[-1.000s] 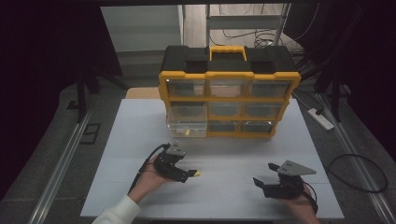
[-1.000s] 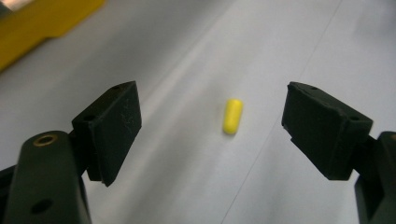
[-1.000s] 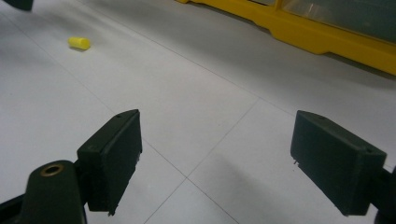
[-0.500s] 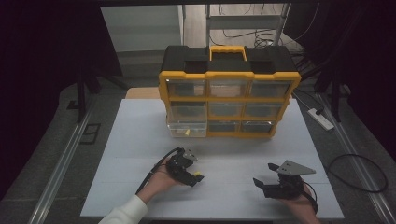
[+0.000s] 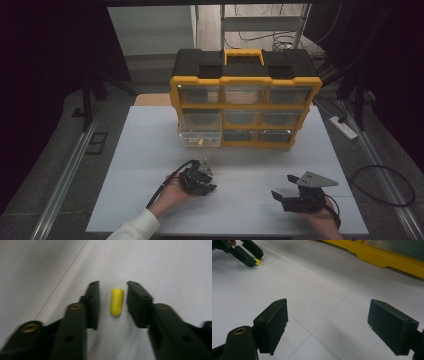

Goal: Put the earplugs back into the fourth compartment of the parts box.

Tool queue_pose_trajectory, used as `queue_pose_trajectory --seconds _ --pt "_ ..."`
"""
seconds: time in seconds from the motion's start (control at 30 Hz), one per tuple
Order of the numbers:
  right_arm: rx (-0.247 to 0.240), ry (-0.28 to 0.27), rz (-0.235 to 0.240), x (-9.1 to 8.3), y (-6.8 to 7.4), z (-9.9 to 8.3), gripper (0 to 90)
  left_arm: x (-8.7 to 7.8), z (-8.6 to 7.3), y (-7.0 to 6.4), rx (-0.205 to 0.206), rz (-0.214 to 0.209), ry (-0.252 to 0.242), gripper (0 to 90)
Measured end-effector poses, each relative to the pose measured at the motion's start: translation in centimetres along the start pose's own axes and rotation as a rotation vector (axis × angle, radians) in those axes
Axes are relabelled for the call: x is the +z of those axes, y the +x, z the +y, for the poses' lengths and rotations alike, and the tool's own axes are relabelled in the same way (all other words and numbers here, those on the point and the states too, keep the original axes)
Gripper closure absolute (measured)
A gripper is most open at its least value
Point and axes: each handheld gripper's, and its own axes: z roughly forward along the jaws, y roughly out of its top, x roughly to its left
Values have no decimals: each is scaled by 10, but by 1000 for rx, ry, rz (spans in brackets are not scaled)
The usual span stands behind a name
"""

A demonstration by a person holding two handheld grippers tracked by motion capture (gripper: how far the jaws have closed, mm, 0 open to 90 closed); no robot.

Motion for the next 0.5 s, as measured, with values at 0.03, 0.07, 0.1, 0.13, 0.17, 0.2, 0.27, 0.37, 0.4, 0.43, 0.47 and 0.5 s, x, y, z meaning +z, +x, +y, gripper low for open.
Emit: queue_pose_trajectory --seconds 0.03,0.07,0.1,0.13,0.17,0.2,0.27,0.37,0.4,0.43,0.47,0.5 --pt "-1 0 0 0 0 0 176 0 0 -1 6 -4 -1 747" --pt "-2 0 0 0 0 0 176 0 0 -3 10 4 0 778" --pt "-2 0 0 0 0 0 176 0 1 -4 12 13 2 784" --pt "-2 0 -1 0 0 0 176 0 0 -5 17 19 1 789" --pt "-2 0 -1 -1 0 0 176 -1 0 -6 22 28 0 791" --pt "-3 -1 -1 -1 0 0 176 -1 -1 -6 24 34 -5 792" --pt "-3 -2 0 -2 0 0 176 -4 -2 -7 21 43 -24 792" --pt "-3 -2 -2 -2 -1 0 177 -12 -4 -5 5 61 -71 792" --pt "-2 -2 -2 -2 -1 0 177 -14 -5 -4 -4 64 -91 791" --pt "-1 -1 -2 -2 -1 0 177 -17 -7 -4 -15 66 -115 791" --pt "-1 -1 -2 -2 -2 0 177 -19 -8 -3 -23 70 -133 791" --pt "-1 1 -1 -1 -2 0 177 -22 -9 -3 -29 77 -148 791"
